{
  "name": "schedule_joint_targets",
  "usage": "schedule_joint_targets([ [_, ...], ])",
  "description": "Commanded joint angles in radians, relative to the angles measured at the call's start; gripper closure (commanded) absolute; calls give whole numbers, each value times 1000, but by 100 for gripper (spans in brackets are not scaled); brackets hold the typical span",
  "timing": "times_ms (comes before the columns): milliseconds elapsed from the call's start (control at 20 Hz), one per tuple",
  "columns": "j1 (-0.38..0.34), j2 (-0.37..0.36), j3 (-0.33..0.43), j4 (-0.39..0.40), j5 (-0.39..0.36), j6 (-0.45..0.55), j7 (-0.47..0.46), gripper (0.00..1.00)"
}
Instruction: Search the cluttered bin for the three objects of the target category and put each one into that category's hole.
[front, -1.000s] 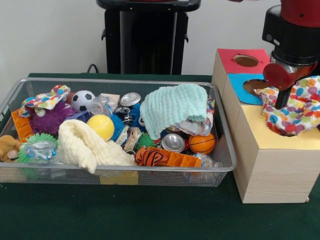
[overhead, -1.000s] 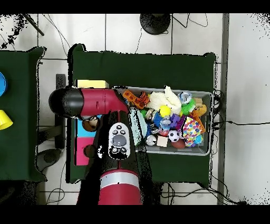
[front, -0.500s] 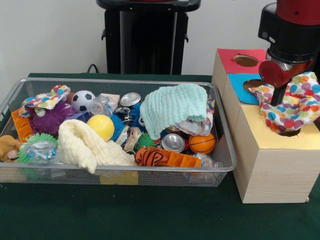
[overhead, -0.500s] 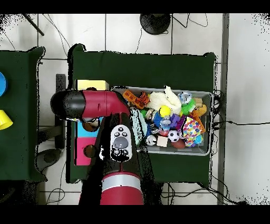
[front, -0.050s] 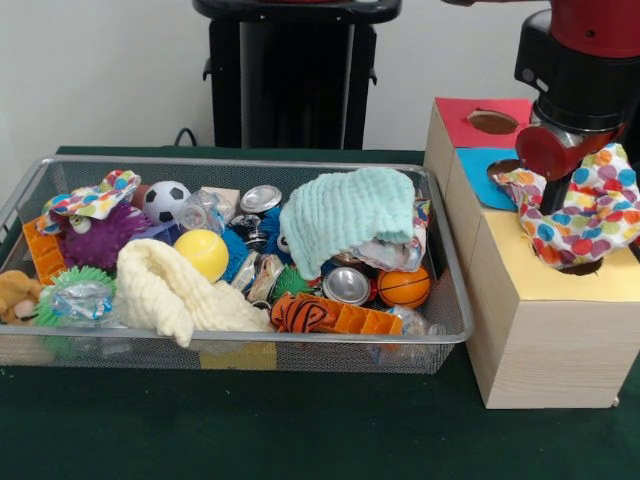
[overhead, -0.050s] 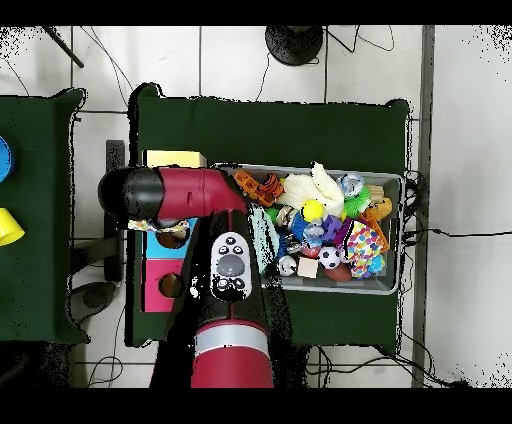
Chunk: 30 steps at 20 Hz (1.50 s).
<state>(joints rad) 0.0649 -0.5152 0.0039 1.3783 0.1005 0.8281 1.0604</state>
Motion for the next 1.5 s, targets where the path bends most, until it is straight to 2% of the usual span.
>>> schedule_joint_targets([
  [50,3,243,37,-205,-30,5,184,100],
  [300,15,285,63,-320,-17,55,182,100],
  [600,22,314,57,-391,-23,80,203,100],
  [1000,23,236,43,-292,-11,92,218,100],
  [1500,24,270,13,-326,-24,74,236,100],
])
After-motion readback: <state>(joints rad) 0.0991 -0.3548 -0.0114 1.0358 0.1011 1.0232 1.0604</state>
